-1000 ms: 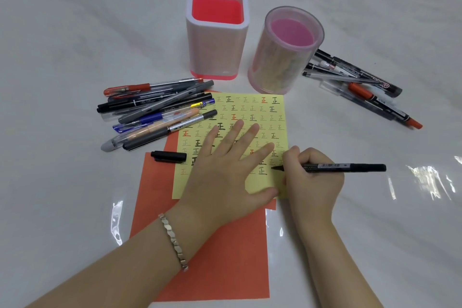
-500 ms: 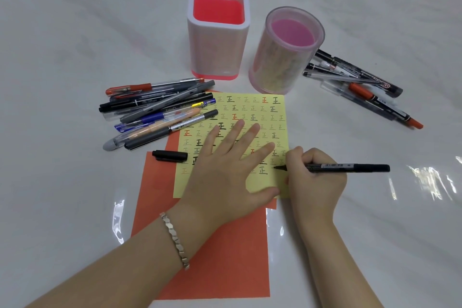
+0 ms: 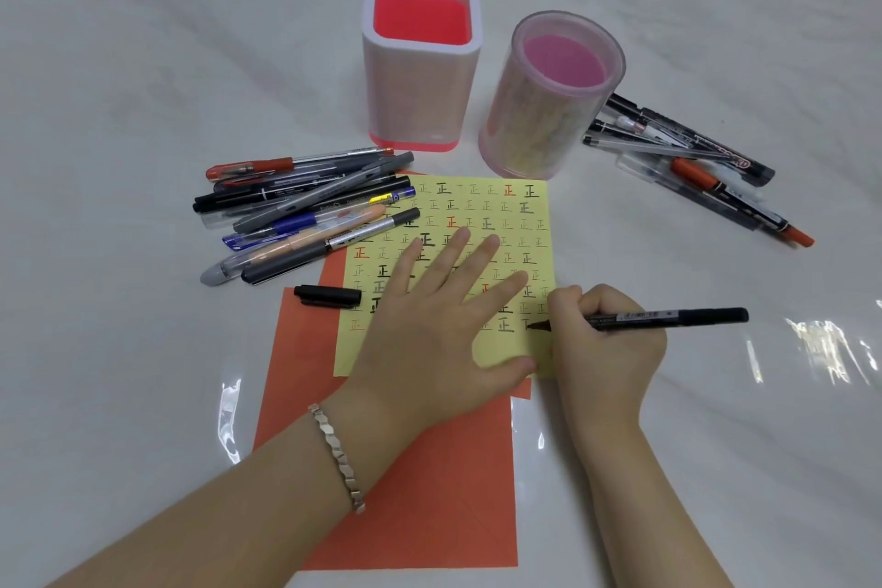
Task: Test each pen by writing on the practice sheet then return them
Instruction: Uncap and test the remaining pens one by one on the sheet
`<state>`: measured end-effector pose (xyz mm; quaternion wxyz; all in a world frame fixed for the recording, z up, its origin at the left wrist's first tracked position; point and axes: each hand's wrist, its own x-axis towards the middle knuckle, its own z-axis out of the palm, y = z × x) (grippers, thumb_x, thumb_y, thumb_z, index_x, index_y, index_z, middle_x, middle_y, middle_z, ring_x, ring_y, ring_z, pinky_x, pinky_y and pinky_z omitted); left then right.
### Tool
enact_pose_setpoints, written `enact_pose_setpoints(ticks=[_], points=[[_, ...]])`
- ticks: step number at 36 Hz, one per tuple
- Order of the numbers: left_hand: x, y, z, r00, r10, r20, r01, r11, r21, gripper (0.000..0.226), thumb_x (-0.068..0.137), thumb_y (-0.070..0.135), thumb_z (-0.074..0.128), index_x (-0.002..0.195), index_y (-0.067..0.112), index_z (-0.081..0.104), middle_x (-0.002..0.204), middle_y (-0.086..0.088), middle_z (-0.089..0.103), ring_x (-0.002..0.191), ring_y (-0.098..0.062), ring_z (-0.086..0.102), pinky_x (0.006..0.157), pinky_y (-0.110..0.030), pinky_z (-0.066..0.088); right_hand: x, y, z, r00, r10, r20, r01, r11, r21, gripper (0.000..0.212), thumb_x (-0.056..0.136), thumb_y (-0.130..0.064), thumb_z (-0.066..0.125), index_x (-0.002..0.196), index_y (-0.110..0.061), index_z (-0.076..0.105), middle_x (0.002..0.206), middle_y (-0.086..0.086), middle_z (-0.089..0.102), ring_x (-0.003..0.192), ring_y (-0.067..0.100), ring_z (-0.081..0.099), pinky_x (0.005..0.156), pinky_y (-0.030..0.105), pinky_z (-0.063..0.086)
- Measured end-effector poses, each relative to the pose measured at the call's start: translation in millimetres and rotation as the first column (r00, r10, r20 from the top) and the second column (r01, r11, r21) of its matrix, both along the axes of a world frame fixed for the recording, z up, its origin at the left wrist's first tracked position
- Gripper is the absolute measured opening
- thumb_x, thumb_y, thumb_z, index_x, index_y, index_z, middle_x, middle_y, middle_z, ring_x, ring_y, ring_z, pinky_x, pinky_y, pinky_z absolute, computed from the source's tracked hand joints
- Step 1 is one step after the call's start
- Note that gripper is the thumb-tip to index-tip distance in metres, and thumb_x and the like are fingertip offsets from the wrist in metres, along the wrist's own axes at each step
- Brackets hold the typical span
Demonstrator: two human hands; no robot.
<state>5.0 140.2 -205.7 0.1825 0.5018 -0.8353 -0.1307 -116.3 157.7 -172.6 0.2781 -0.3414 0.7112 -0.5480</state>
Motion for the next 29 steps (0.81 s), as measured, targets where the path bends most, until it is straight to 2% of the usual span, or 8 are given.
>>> enact_pose_setpoints(ticks=[8, 14, 22, 29], points=[[0.1, 0.3, -0.4, 1.0, 0.001, -0.016, -0.001, 1.0, -0.007, 0.068, 0.07, 0.069, 0.044, 0.128, 0.035, 0.054, 0.145, 0.001, 0.042, 0.138, -0.019, 0.03, 0.108, -0.05, 0.018, -0.1, -0.2, 0.5, 1.0, -0.023, 0.02, 0.023, 1.0, -0.01, 0.041, 0.077, 0.005, 0.053, 0.046, -0.01, 0.03, 0.036, -0.006, 0.028, 0.038, 0.007, 0.028, 0.041, 0.01, 0.025], [0.1, 0.5, -1.0, 1.0, 0.004, -0.018, -0.004, 1.0, -0.007, 0.068, 0.07, 0.069, 0.045, 0.128, 0.036, 0.053, 0.145, 0.002, 0.041, 0.138, -0.018, 0.03, 0.109, -0.05, 0.017, -0.4, -0.7, -0.8, 1.0, 0.014, -0.009, -0.013, 1.0, 0.009, 0.038, 0.077, 0.002, 0.055, 0.046, -0.006, 0.034, 0.042, 0.002, 0.03, 0.044, 0.011, 0.031, 0.042, 0.012, 0.027], [0.1, 0.4, -1.7, 1.0, 0.004, -0.017, -0.004, 1.0, -0.006, 0.068, 0.07, 0.069, 0.046, 0.128, 0.036, 0.053, 0.145, 0.002, 0.041, 0.139, -0.018, 0.029, 0.109, -0.05, 0.017, 0.4, 0.6, 1.6, 1.0, 0.009, 0.009, -0.009, 1.0, 0.005, 0.041, 0.076, 0.006, 0.053, 0.046, -0.009, 0.031, 0.035, -0.007, 0.026, 0.038, 0.007, 0.026, 0.04, 0.011, 0.025], [0.2, 0.2, -2.5, 1.0, 0.0, -0.019, -0.001, 1.0, -0.017, 0.067, 0.07, 0.068, 0.047, 0.128, 0.036, 0.053, 0.145, 0.002, 0.041, 0.138, -0.018, 0.029, 0.11, -0.049, 0.017, 1.4, 0.6, 2.2, 0.999, 0.045, -0.011, -0.045, 0.999, 0.007, 0.037, 0.076, 0.006, 0.054, 0.047, -0.006, 0.034, 0.041, -0.003, 0.025, 0.039, 0.007, 0.025, 0.041, 0.009, 0.024]])
